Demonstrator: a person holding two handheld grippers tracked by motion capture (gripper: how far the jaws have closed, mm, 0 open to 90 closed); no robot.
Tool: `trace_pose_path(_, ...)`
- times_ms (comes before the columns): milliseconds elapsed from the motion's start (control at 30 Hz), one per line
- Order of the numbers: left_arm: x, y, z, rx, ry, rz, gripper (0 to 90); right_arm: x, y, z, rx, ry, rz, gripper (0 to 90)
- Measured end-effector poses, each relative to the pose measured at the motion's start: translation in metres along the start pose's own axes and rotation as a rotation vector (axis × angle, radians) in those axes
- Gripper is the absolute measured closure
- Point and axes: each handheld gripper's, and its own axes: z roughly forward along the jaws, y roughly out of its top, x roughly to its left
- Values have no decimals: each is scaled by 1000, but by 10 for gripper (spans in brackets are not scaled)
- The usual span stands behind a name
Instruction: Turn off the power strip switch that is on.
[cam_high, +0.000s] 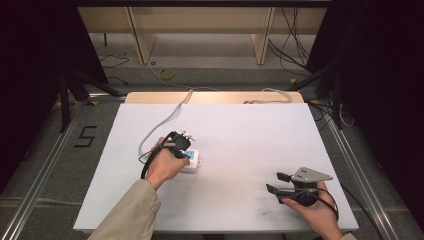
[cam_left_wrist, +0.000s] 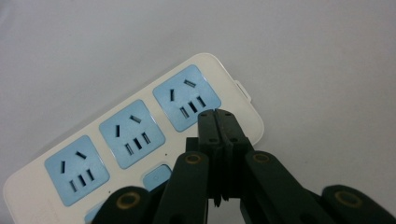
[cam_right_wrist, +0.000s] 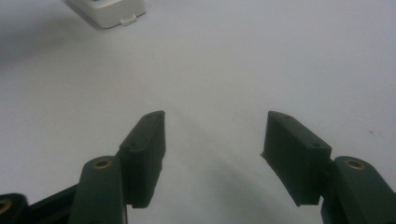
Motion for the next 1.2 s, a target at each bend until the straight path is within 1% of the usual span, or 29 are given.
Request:
trace_pose_path(167, 1, -3, -4, -13, 3, 2, 863, 0, 0, 0, 1, 2, -1, 397)
trace_pose_path(333, 1, -7, -9, -39, 3, -10, 835, 0, 0, 0, 1, 2, -1, 397)
trace_pose_path(567, 4, -18, -15, -54, 9, -14, 798, 1, 0, 1, 2, 4, -3, 397)
trace_pose_path(633, 5, -21, -17, -69, 7, -23, 786, 1, 0, 1, 3, 5, -3, 397)
trace_pose_path(767, 7, -29, -21, -92, 11, -19, 743, 1, 0, 1, 4, 6, -3, 397)
trace_pose_path(867, 9, -36, -24, -118, 2, -29, 702, 1, 0, 1, 6, 7, -4, 397)
trace_pose_path(933, 10, -41, -26, -131, -4, -28, 671, 1, 0, 1, 6, 9, -4, 397)
trace_pose_path(967, 11, -44, -26, -144, -4, -26, 651, 1, 0, 1, 6, 9, -3, 397)
trace_pose_path(1033, 12, -50, -27, -151, 0, -22, 618, 1, 0, 1, 6, 10, -3, 397)
trace_pose_path(1100, 12, -54, -27, -166, 0, -24, 594, 1, 0, 2, 6, 11, -6, 397)
trace_pose_path(1167, 12, -59, -26, -183, -1, -36, 570, 2, 0, 1, 7, 12, -4, 397)
trace_pose_path(1200, 13, -61, -26, -187, -2, -34, 558, 2, 0, 2, 7, 12, -4, 397)
